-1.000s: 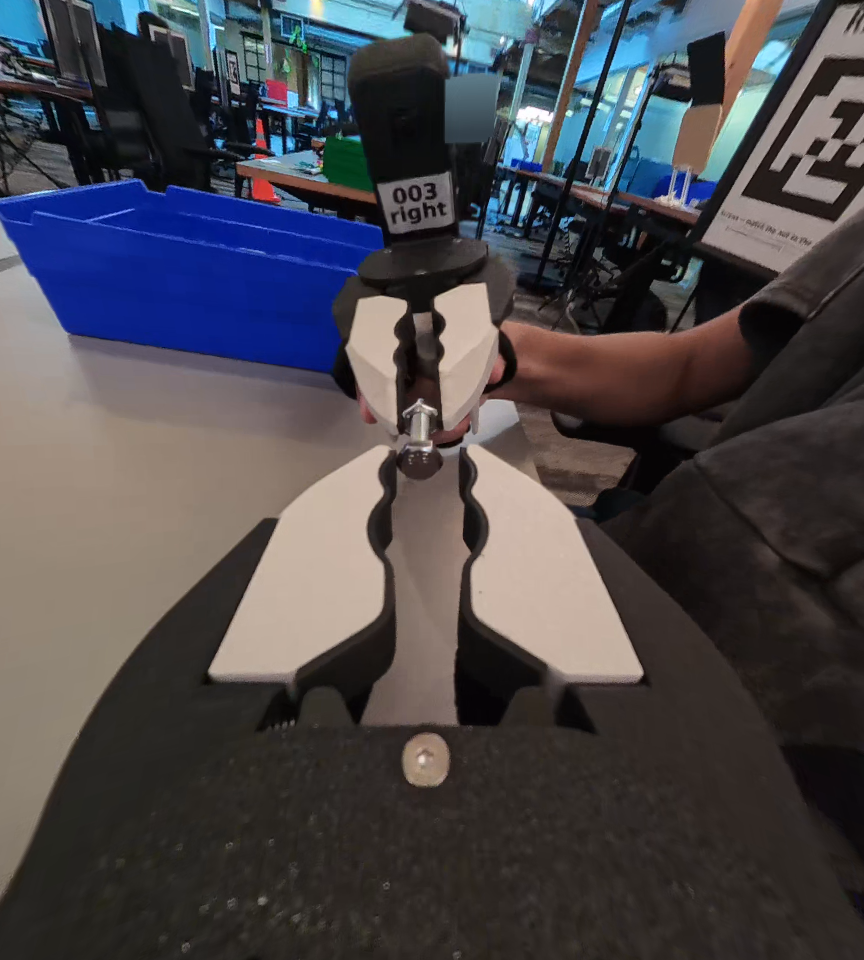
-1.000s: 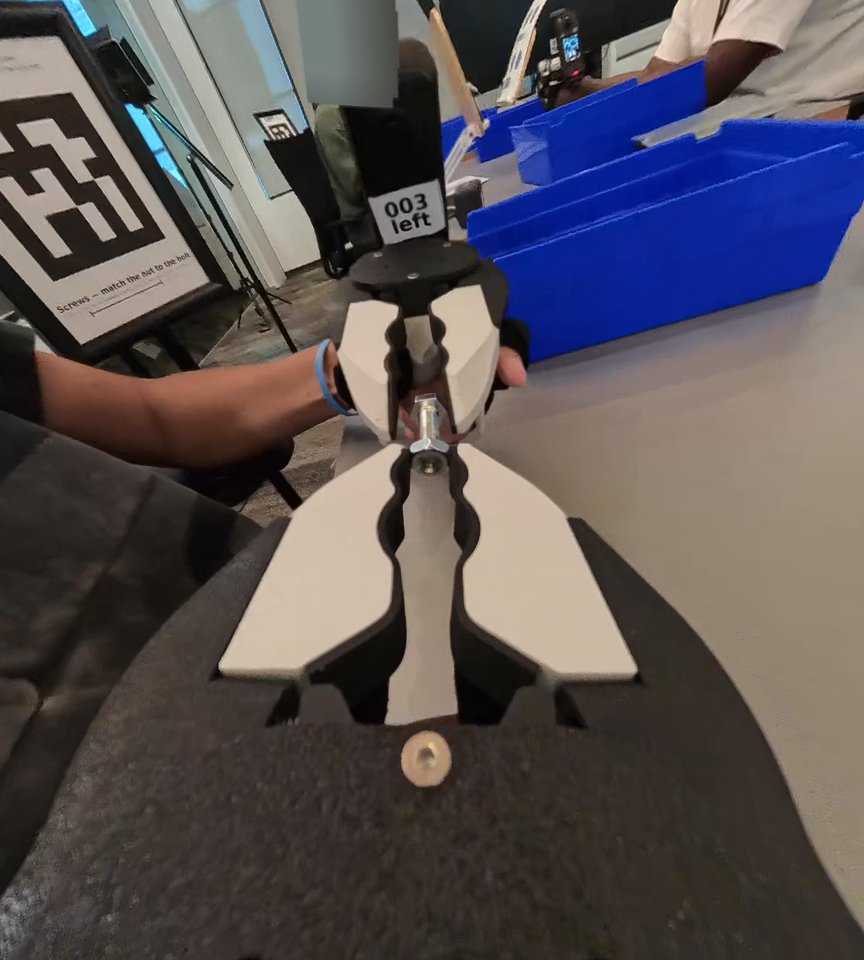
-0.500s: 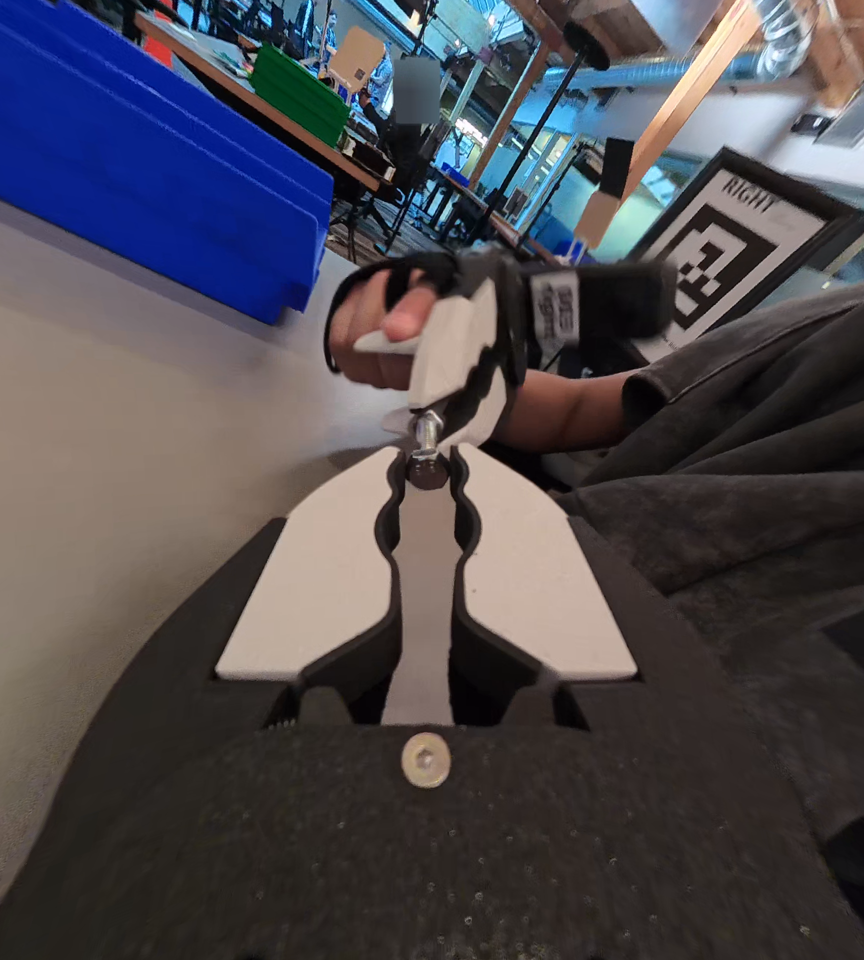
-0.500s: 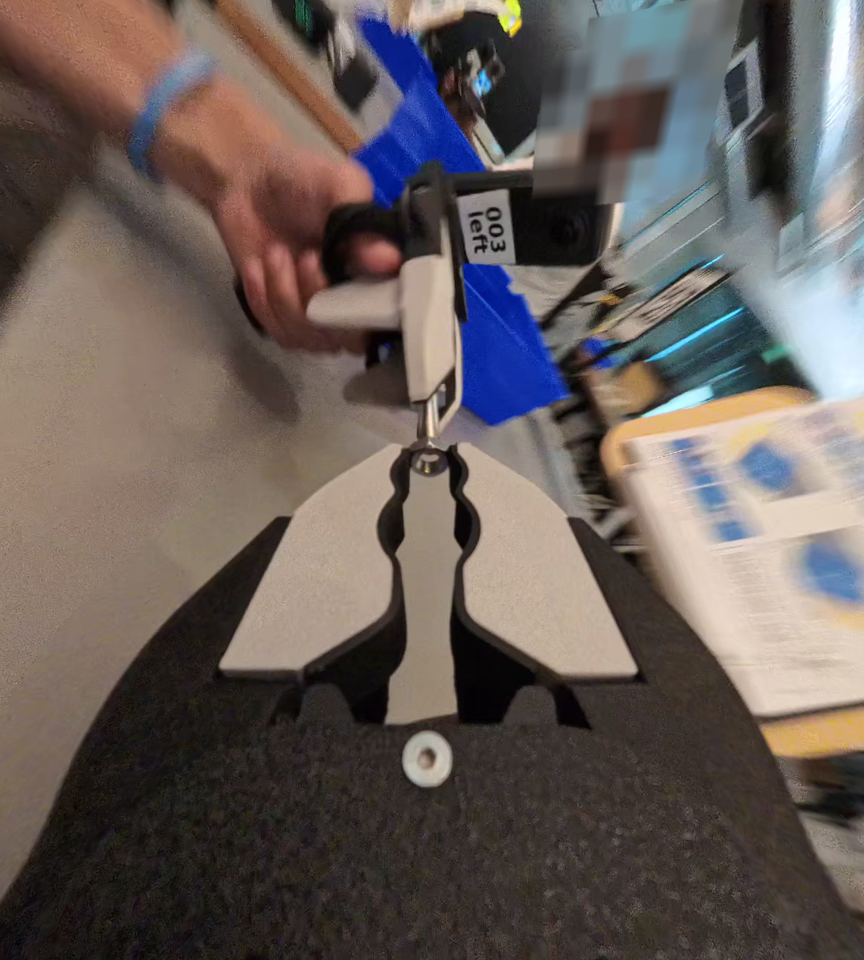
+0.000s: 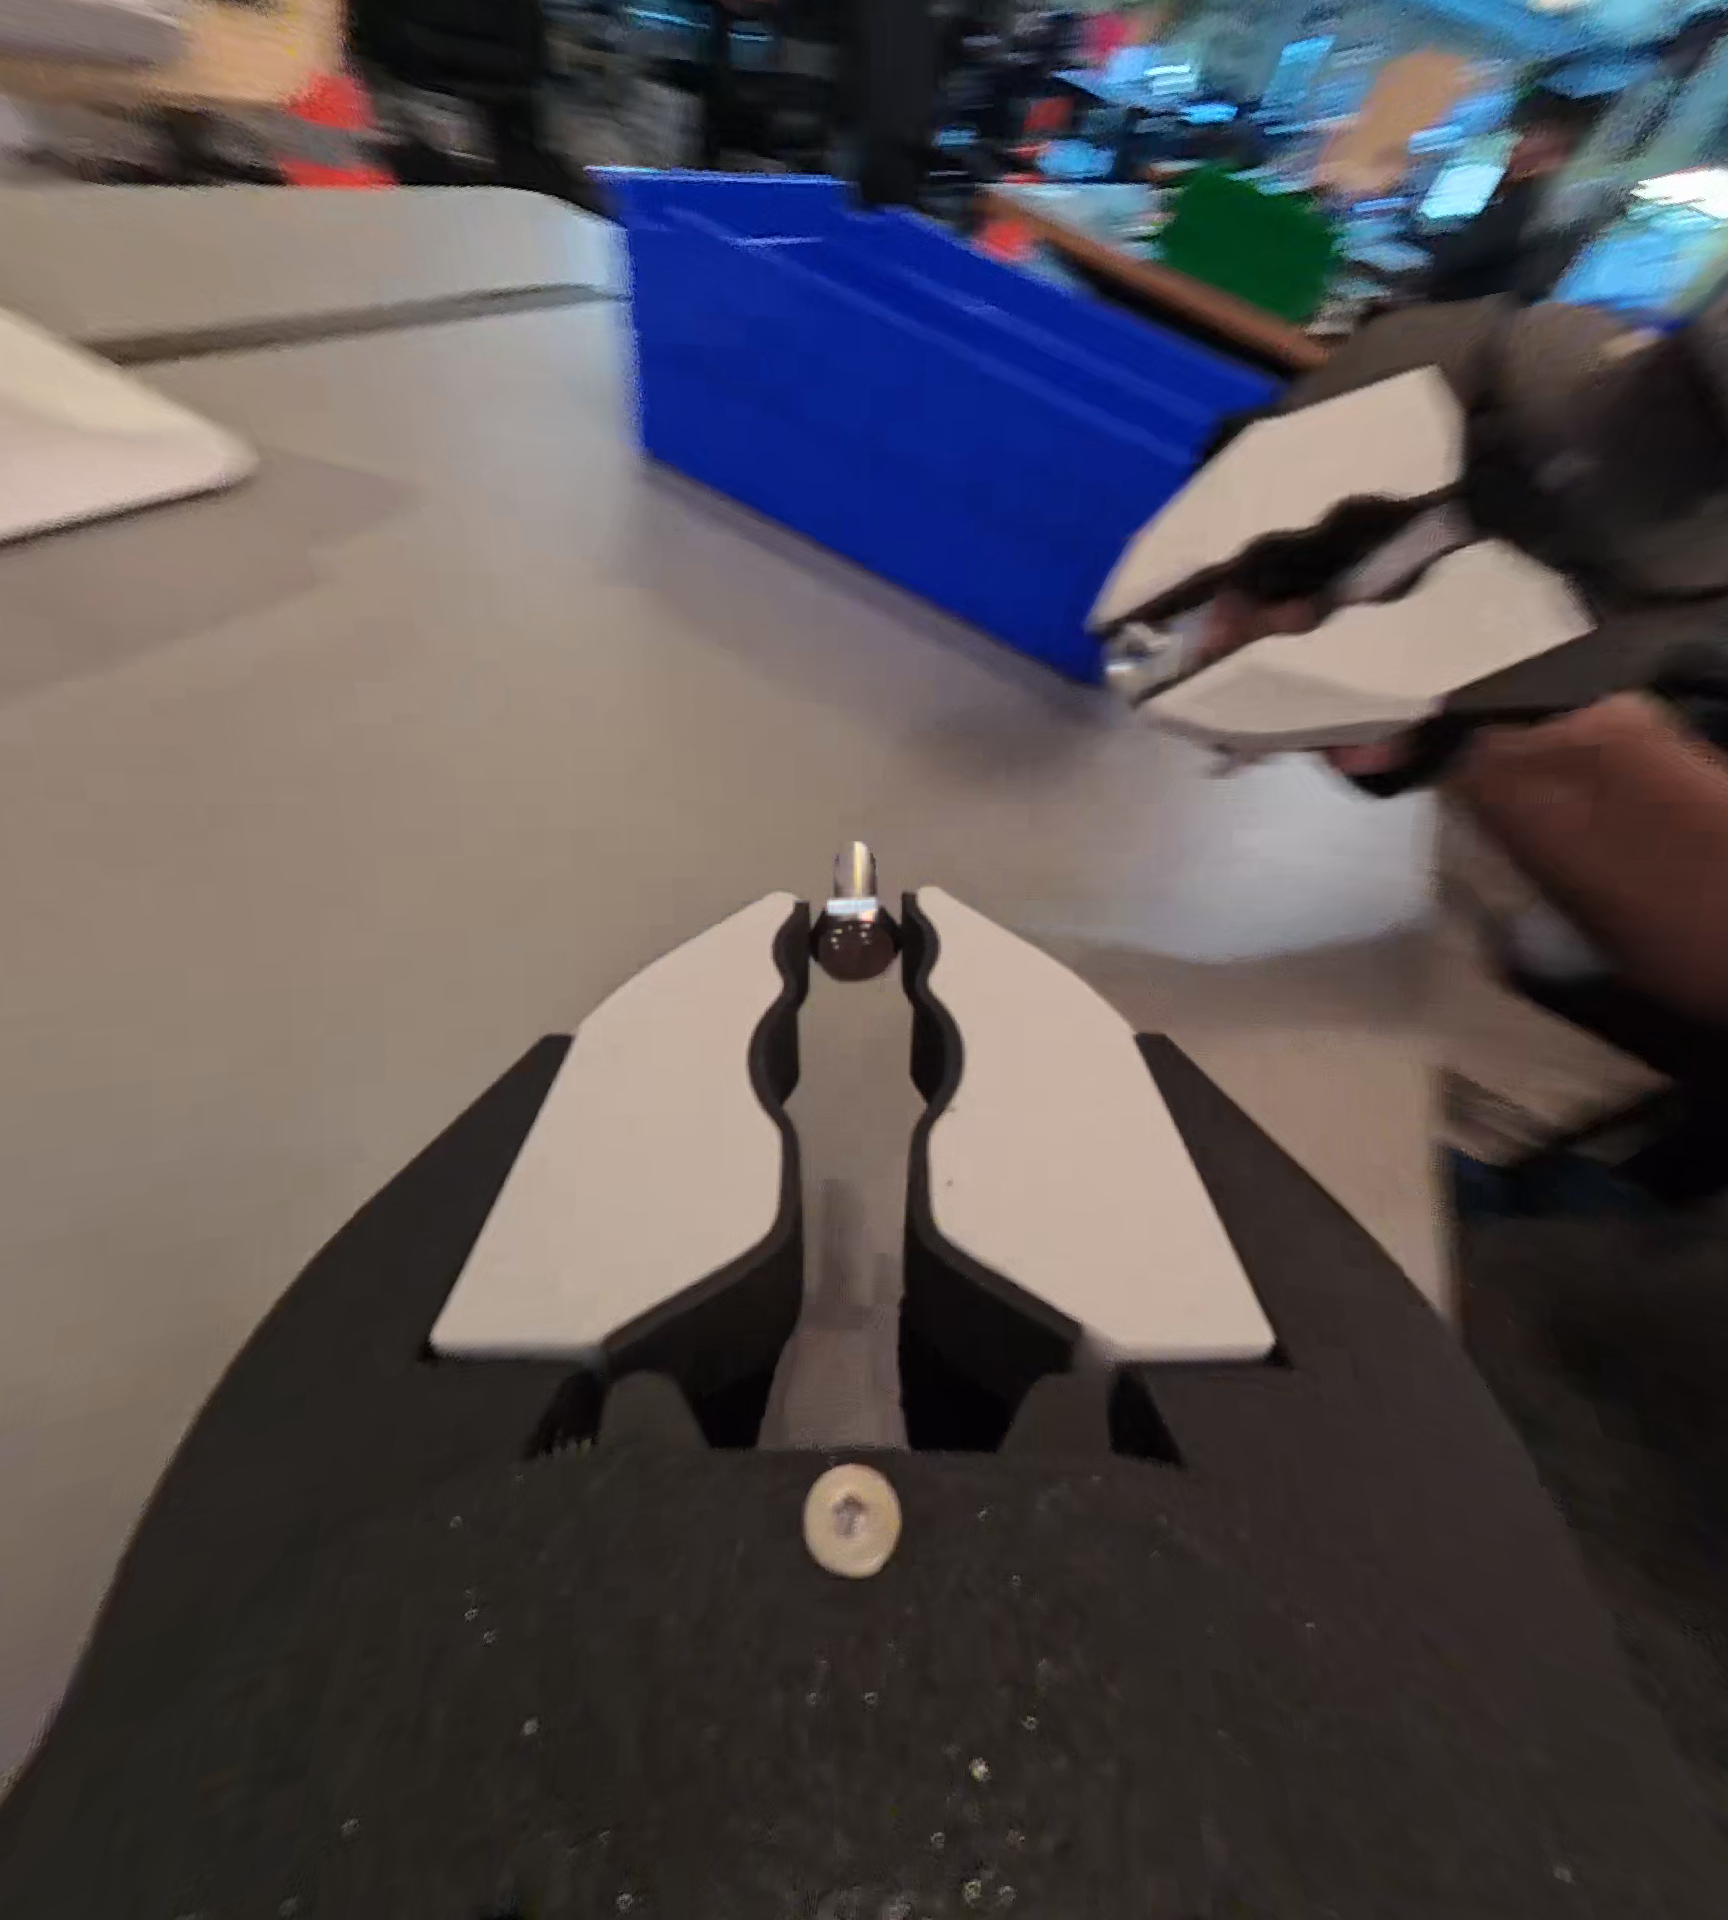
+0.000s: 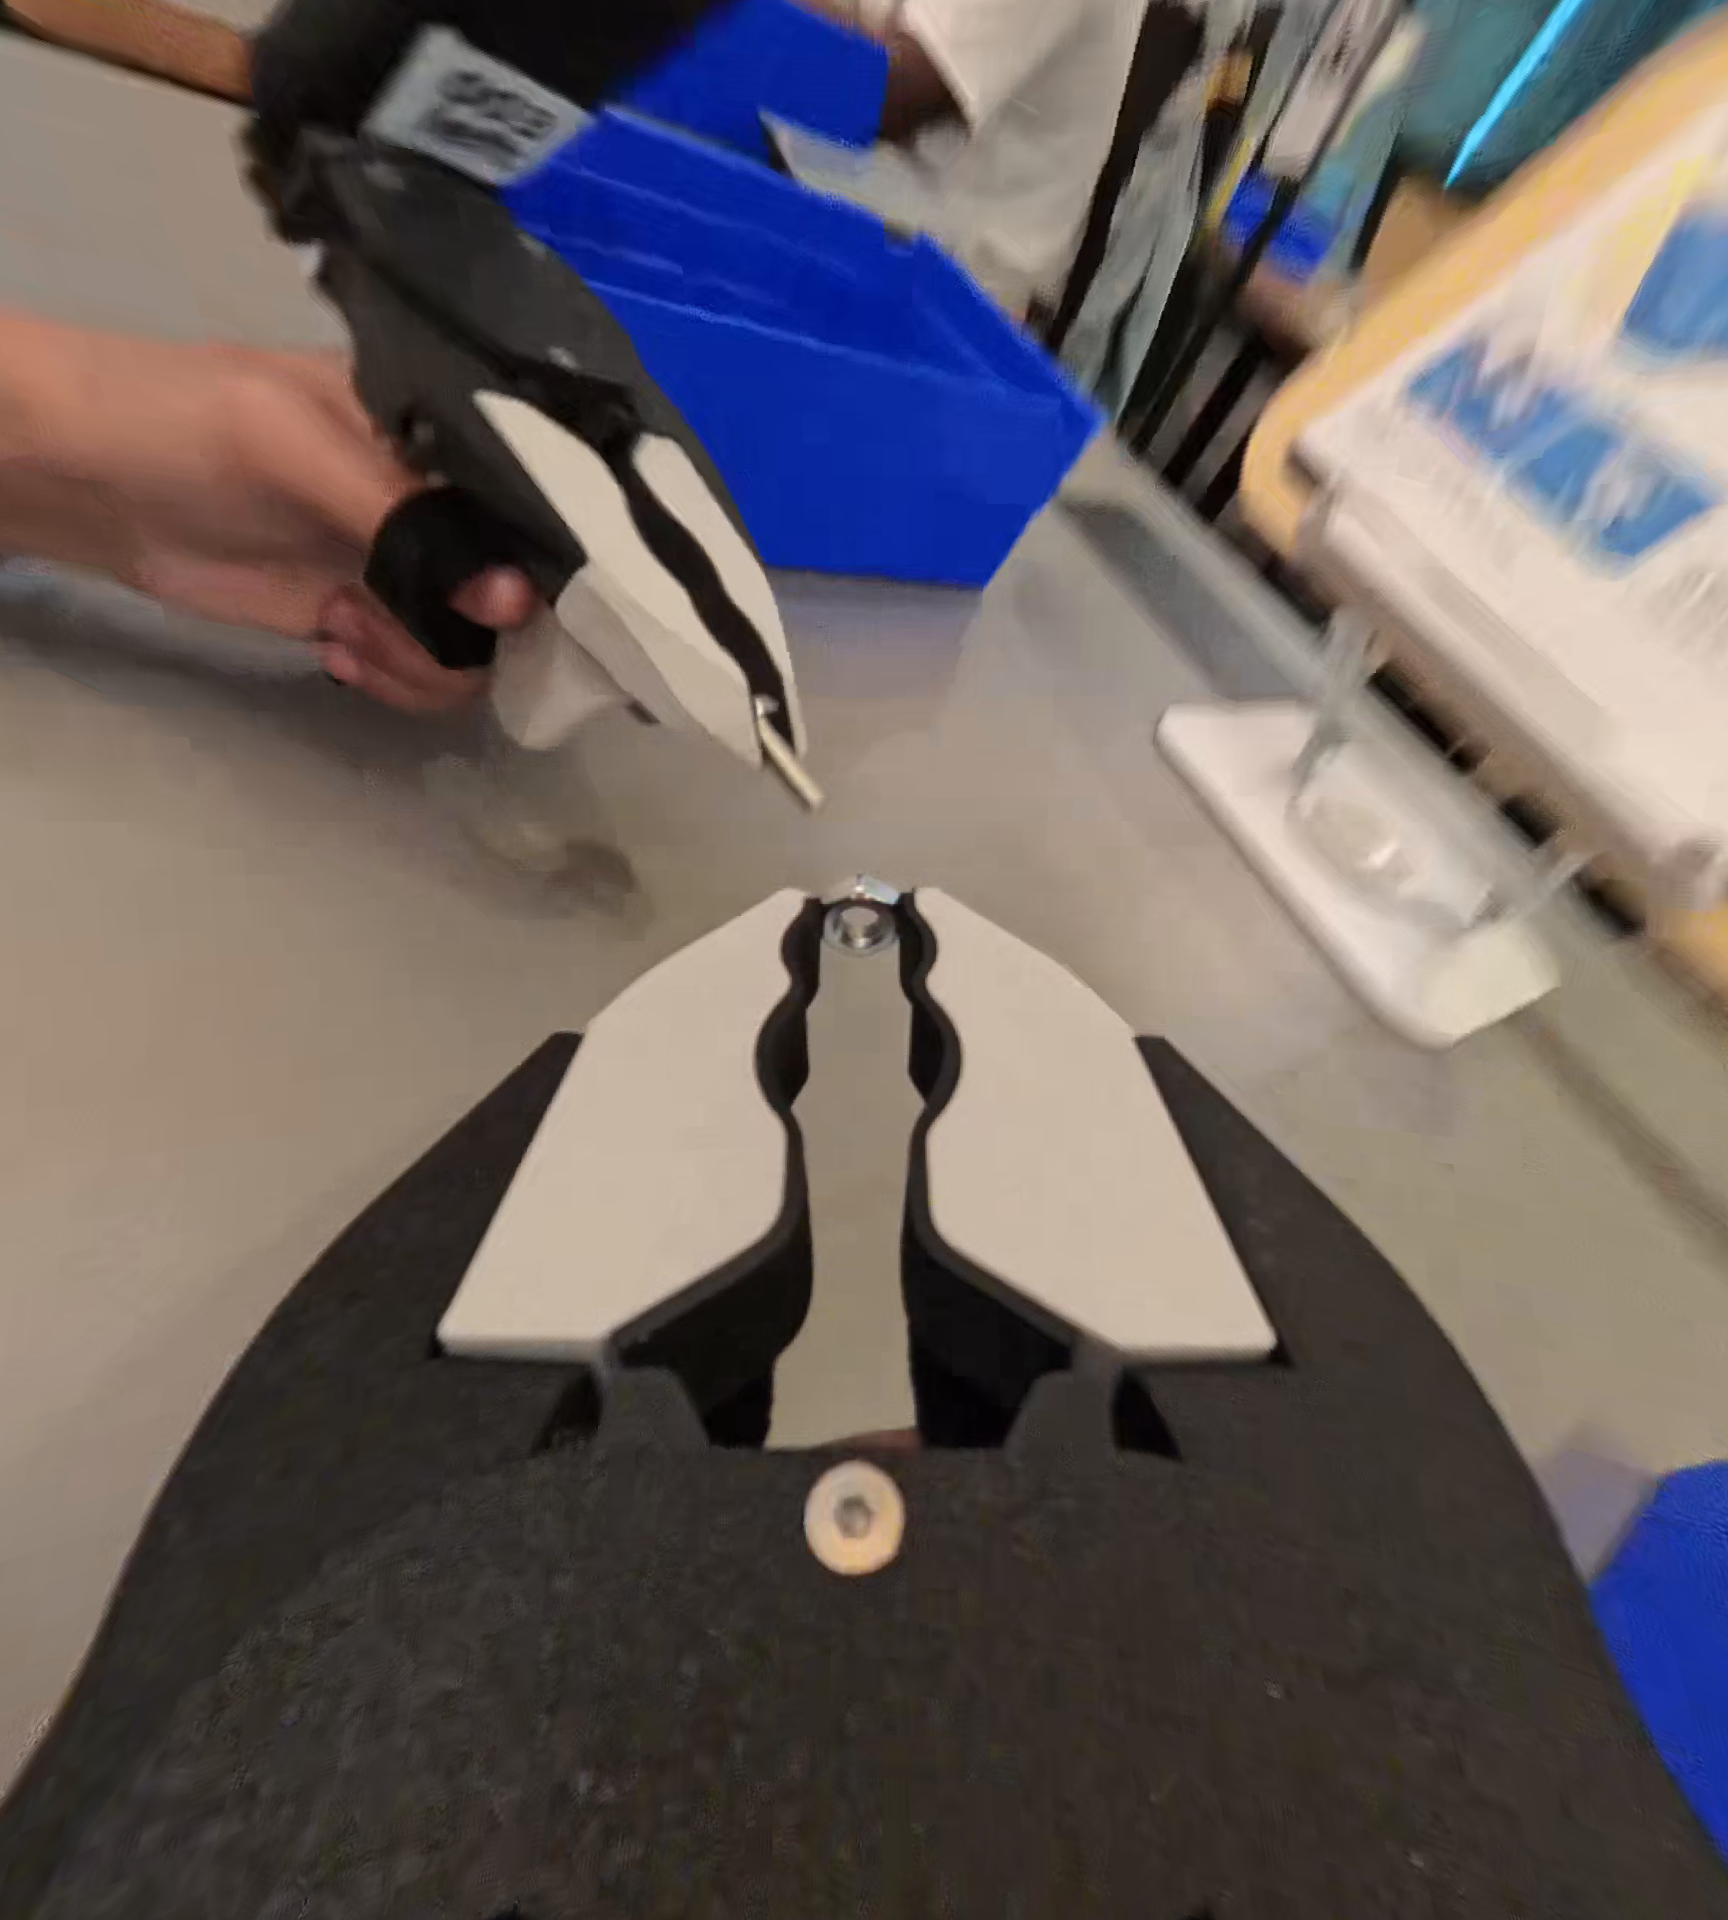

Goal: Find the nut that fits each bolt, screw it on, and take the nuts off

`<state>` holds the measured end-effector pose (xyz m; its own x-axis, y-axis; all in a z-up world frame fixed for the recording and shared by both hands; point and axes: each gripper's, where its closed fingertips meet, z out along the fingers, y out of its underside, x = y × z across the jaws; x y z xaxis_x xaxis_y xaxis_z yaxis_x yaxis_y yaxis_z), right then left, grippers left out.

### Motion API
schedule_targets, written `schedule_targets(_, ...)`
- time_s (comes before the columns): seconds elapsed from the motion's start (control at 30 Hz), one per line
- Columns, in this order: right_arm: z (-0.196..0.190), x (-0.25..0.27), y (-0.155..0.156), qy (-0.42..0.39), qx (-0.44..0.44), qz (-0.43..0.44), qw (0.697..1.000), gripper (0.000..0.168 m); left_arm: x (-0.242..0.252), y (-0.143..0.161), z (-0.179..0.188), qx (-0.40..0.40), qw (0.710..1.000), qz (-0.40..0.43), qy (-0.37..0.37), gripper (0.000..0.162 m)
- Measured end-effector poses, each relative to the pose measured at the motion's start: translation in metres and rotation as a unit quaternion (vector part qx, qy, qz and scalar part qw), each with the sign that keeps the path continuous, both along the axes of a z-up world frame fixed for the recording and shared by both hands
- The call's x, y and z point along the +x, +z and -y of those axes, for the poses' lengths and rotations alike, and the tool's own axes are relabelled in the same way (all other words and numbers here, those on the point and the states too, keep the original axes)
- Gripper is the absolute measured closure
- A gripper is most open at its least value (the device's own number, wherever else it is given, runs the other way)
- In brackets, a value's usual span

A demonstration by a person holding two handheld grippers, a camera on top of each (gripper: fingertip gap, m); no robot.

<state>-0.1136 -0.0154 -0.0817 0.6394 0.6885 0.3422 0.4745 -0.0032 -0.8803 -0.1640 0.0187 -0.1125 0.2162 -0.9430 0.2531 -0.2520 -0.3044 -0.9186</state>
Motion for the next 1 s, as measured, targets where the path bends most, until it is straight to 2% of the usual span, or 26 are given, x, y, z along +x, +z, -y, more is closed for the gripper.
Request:
schedule_targets(0.1,-0.005,0.012,0.007,-0.024,-0.094,-0.118,0.988,0.154,-0.008,-0.003,-0.024,0.039,0.994,-0.006,0.1,0.146)
schedule_targets(0.2,0.003,0.015,0.019,-0.002,-0.142,-0.196,0.97,0.154,-0.004,-0.002,-0.021,0.072,0.992,-0.009,0.107,0.146)
schedule_targets(0.37,0.016,0.047,0.043,-0.038,-0.108,-0.163,0.98,0.154,0.012,0.0,-0.001,0.07,0.995,0.002,0.068,0.146)
schedule_targets(0.5,0.018,0.145,0.092,-0.166,-0.071,-0.155,0.971,0.154,0.015,-0.001,0.002,0.063,0.996,0.004,0.06,0.146)
schedule_targets(0.57,0.015,0.211,0.094,-0.251,-0.086,-0.11,0.958,0.154,0.015,0.0,0.0,0.062,0.996,0.011,0.062,0.146)
schedule_targets(0.63,0.009,0.269,0.079,-0.316,-0.142,-0.069,0.935,0.154,0.016,0.0,0.0,0.051,0.997,0.013,0.057,0.146)
schedule_targets(0.7,0.007,0.301,0.048,-0.328,-0.25,-0.039,0.91,0.154,0.018,-0.001,-0.001,0.037,0.998,0.015,0.051,0.146)
schedule_targets(0.77,0.007,0.323,0.016,-0.341,-0.322,0.023,0.883,0.154,0.018,0.001,-0.003,0.028,0.998,0.028,0.052,0.146)
schedule_targets(0.87,0.002,0.329,-0.029,-0.328,-0.391,0.095,0.855,0.153,0.019,0.005,-0.005,0.011,0.998,0.047,0.047,0.146)
schedule_targets(1.0,-0.014,0.312,-0.069,-0.309,-0.442,0.108,0.835,0.153,0.022,0.005,-0.006,0.003,0.998,0.051,0.044,0.146)
